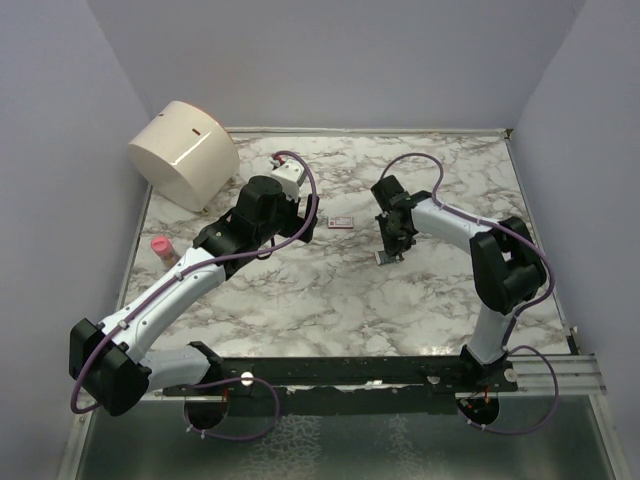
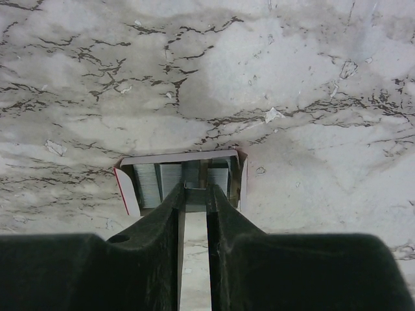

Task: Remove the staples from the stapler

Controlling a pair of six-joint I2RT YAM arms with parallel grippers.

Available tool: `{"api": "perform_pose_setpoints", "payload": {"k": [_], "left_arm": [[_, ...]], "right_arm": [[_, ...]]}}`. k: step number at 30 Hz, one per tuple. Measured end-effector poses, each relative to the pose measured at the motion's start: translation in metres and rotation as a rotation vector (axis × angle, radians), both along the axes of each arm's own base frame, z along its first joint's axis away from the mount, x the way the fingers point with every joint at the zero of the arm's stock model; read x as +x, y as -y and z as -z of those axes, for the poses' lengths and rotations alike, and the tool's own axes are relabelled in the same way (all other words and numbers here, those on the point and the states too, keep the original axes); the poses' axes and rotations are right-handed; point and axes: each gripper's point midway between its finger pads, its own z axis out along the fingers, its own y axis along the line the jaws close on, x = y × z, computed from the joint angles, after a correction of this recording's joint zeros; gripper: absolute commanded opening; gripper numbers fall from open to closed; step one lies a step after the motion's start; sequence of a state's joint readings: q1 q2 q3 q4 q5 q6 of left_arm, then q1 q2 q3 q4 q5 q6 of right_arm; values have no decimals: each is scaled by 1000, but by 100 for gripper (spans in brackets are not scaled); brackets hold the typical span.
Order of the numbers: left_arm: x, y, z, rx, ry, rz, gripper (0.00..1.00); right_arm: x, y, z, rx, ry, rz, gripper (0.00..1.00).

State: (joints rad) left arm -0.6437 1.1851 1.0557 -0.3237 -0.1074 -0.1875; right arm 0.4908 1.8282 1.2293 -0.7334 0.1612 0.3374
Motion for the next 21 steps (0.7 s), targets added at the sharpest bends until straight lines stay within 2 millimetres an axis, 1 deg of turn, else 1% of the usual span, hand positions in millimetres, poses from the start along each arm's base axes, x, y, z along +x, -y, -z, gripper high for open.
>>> {"api": "perform_pose_setpoints", "payload": {"k": [21], "left_arm": [[0, 0, 1, 1, -1, 0, 88]], "right_arm": [[0, -4, 1, 15, -10, -8, 18]]}}
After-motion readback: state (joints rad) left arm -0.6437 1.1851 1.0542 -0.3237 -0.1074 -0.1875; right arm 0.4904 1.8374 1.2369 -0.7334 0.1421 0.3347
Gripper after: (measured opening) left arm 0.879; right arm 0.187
